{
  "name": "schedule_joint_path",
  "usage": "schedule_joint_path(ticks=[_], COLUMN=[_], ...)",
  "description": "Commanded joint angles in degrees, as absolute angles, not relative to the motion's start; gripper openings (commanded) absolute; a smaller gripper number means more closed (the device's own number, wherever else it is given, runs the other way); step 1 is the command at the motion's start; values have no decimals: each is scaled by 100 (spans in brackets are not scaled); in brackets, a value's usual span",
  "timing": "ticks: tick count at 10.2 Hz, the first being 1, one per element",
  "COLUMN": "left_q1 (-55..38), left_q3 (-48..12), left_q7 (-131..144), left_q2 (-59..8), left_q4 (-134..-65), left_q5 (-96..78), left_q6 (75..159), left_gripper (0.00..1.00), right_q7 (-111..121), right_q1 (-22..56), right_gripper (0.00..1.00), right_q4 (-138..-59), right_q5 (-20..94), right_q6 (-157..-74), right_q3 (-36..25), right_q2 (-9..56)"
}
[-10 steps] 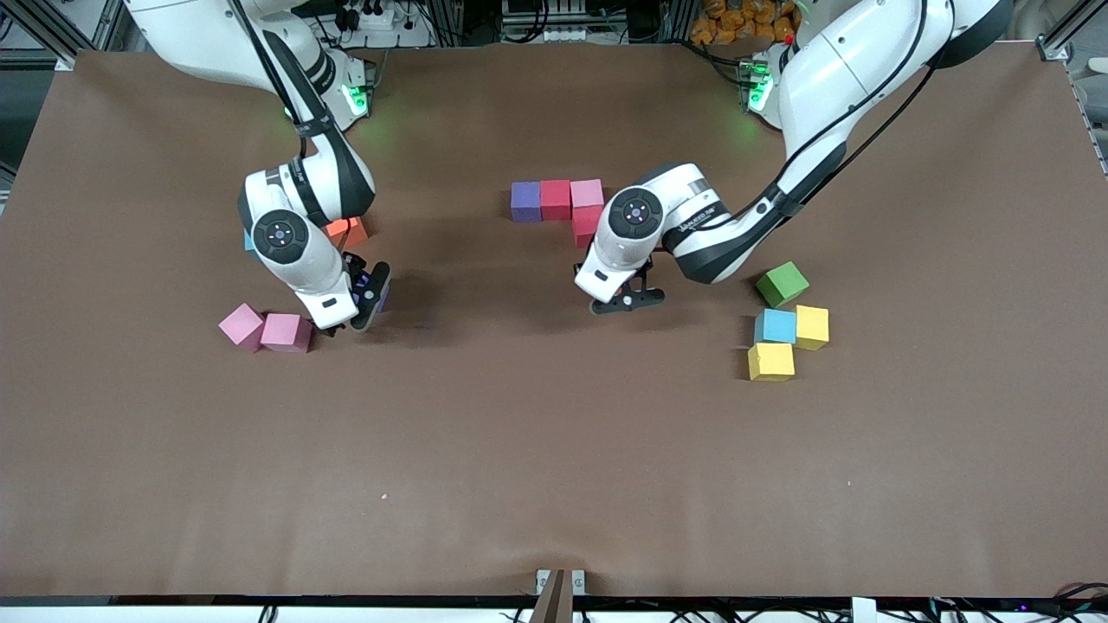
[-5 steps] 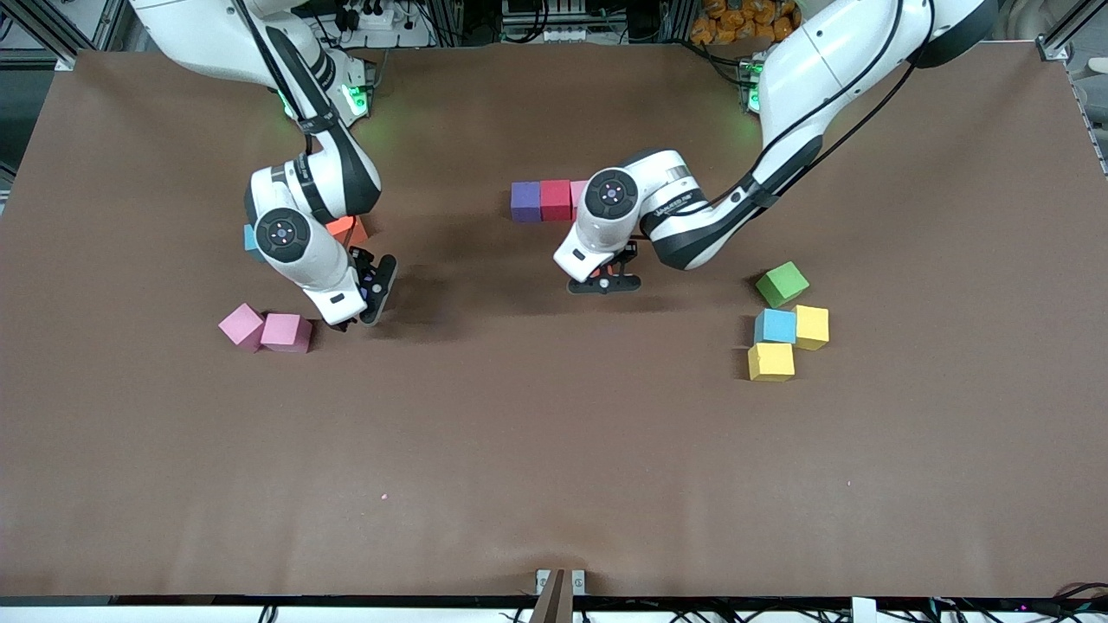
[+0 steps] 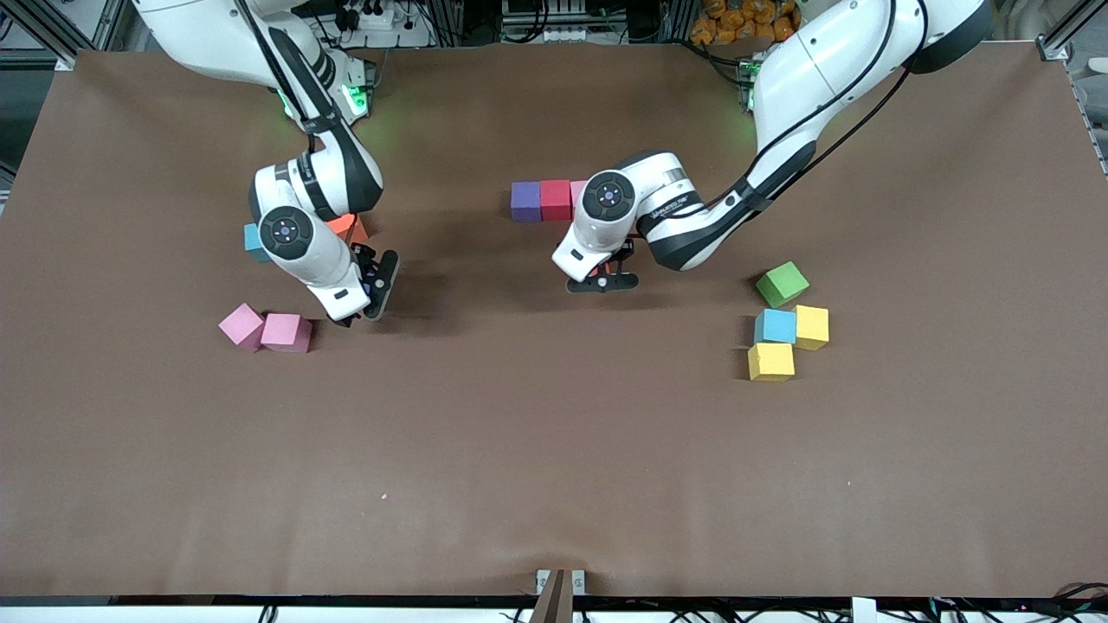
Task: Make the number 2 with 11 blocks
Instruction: 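Carry the orange cube to the row while the right gripper carries violet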
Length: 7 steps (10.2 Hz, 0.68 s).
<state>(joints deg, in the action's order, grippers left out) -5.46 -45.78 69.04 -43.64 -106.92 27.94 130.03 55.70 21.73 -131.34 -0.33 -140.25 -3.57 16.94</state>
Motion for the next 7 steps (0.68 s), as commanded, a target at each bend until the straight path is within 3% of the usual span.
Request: schedule_joint_path(ticks=[1,7], left_q1=[-606,-606], left_q3=[-4561,-4562], left_q7=[7276,7163], left_q2=[-4368,-4324], left_q4=[-10749,-10934], left_q5=[2909,2961], left_q6=[13096,13096], left_gripper=[14,15], right_q7=[5722,5722], right_q1=[2127,2136], right_gripper=[100,100], right_q4=[-13403,-13535], right_q5=[79,79], right_q6=[-14202,-14660], right_q3=[-316,-316], right_q2=[1547,1714])
